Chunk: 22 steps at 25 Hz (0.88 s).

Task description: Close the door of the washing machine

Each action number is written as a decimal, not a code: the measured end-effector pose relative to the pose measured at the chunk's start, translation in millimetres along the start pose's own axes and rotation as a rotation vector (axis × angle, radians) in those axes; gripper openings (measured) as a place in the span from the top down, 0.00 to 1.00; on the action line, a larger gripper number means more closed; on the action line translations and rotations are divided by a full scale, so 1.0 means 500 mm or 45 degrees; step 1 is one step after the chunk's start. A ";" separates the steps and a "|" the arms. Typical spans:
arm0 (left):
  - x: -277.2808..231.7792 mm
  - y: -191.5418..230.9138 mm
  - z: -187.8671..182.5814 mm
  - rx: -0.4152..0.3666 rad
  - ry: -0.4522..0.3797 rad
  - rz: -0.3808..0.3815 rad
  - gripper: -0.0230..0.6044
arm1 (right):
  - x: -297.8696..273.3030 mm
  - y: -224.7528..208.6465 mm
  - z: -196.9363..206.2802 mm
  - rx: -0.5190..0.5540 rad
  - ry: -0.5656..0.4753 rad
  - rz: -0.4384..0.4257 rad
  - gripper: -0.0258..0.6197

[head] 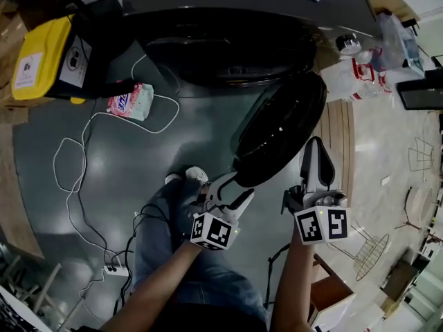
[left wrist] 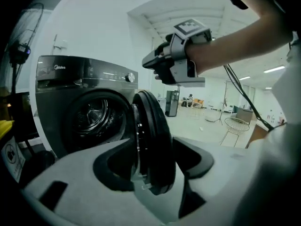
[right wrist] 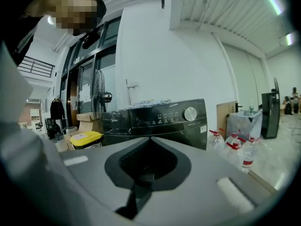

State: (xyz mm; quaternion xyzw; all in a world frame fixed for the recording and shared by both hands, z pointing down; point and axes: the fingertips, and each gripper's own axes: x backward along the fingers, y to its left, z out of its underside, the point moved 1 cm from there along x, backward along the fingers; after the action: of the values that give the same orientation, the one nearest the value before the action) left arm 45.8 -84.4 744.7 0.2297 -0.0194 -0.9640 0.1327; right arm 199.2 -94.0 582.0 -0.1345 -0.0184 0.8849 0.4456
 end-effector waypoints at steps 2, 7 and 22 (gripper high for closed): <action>-0.031 -0.035 0.024 -0.017 0.018 0.034 0.59 | 0.010 -0.014 0.028 -0.005 0.014 0.012 0.95; -0.083 -0.054 0.058 0.027 0.045 0.028 0.69 | 0.023 -0.031 0.066 -0.006 0.038 0.020 0.95; -0.077 0.004 0.074 0.113 0.100 -0.001 0.85 | -0.019 0.001 0.047 0.009 0.070 -0.047 0.95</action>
State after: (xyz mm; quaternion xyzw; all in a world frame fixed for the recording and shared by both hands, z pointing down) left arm 63.0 -77.1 795.0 0.2728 -0.0569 -0.9525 0.1226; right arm 198.0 -99.9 606.7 -0.1571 -0.0055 0.8725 0.4627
